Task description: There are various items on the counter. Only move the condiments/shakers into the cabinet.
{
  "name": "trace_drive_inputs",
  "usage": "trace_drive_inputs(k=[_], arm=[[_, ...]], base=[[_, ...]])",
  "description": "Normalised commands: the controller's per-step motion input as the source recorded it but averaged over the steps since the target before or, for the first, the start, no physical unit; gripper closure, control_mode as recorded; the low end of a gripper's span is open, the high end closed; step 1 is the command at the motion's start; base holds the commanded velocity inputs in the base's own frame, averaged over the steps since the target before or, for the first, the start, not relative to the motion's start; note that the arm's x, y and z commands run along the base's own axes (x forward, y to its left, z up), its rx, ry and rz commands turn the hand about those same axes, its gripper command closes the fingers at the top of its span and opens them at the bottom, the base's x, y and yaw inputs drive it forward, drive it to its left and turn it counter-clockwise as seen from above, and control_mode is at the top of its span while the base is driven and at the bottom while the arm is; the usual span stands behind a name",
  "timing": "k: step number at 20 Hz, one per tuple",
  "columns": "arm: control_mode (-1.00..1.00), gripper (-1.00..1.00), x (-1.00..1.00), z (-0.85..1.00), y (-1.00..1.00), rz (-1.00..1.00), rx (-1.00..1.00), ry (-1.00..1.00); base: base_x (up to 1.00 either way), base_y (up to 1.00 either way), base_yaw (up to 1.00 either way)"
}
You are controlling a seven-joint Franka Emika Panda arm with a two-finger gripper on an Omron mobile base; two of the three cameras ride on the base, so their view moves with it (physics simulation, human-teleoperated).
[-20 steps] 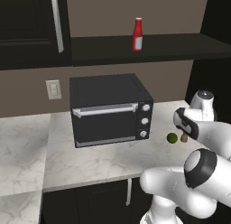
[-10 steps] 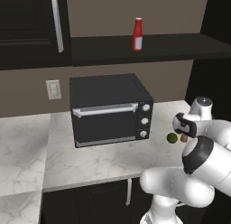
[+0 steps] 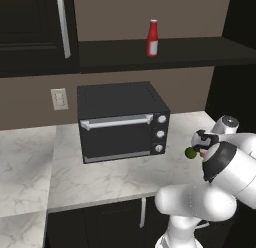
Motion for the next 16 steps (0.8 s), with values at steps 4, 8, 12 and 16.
trace_drive_inputs(k=[4, 8, 12, 16], arm=[[-1.00, -1.00, 0.13, -0.13, 0.00, 0.00, 0.01, -0.11], [-1.00, -1.00, 0.28, -0.08, 0.00, 0.00, 0.00, -0.10], [-1.00, 1.00, 0.33, -0.08, 0.00, 0.00, 0.00, -0.06], [-1.00, 1.00, 0.03, -0.01, 0.00, 0.00, 0.00, 0.00]], base=[[0.00, 0.00, 0.00], [0.00, 0.00, 0.00], [0.00, 0.00, 0.00], [0.00, 0.00, 0.00]])
